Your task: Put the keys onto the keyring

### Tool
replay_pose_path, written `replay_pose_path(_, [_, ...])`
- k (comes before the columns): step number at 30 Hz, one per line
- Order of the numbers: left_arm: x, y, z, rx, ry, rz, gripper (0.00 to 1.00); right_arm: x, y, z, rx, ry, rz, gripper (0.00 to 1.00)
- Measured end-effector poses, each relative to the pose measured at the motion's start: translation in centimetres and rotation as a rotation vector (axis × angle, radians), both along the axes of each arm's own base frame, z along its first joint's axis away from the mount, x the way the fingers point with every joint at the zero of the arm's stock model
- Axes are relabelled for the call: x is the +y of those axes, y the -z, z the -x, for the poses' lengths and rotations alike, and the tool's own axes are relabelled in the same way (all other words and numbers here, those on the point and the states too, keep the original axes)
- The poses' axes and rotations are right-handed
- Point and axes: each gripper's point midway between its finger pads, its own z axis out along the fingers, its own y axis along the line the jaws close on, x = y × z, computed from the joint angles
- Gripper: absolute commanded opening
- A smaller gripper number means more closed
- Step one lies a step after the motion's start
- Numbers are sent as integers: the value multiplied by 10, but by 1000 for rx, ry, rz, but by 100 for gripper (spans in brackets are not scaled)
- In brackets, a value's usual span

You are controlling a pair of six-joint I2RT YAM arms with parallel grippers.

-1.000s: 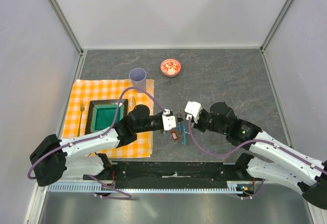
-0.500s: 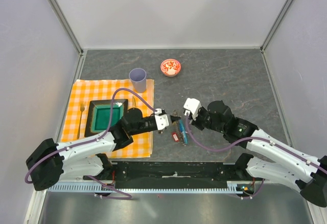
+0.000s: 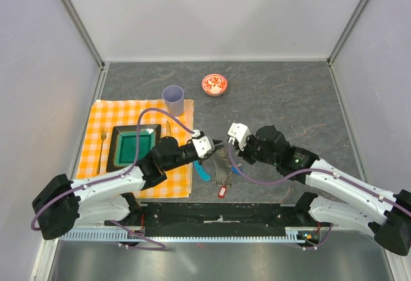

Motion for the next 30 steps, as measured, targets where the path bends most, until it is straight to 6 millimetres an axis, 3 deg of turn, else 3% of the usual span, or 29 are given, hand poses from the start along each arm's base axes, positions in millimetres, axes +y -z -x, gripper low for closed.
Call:
replay_pose_path(2, [8, 12, -10, 57, -83, -31, 45, -2, 0, -2, -5, 15, 4, 0])
replay_pose_path(5, [23, 37, -27, 178, -235, -102, 55, -6, 0, -7, -18, 50, 14, 0])
replay_pose_path(9, [38, 70, -40, 345, -400, -191, 60, -15, -5, -15, -47, 114, 22, 0])
replay_pose_path(15, [46, 126, -32, 587, -500, -329, 63, -29, -18, -26, -106, 212, 12, 0])
replay_pose_path(22, [28, 168, -21, 762, -480, -468, 63, -39, -30, -34, -152, 279, -4, 0])
replay_pose_path(30, [-20, 185, -22, 890, -359, -521, 63, -46, -38, -37, -178, 317, -16, 0])
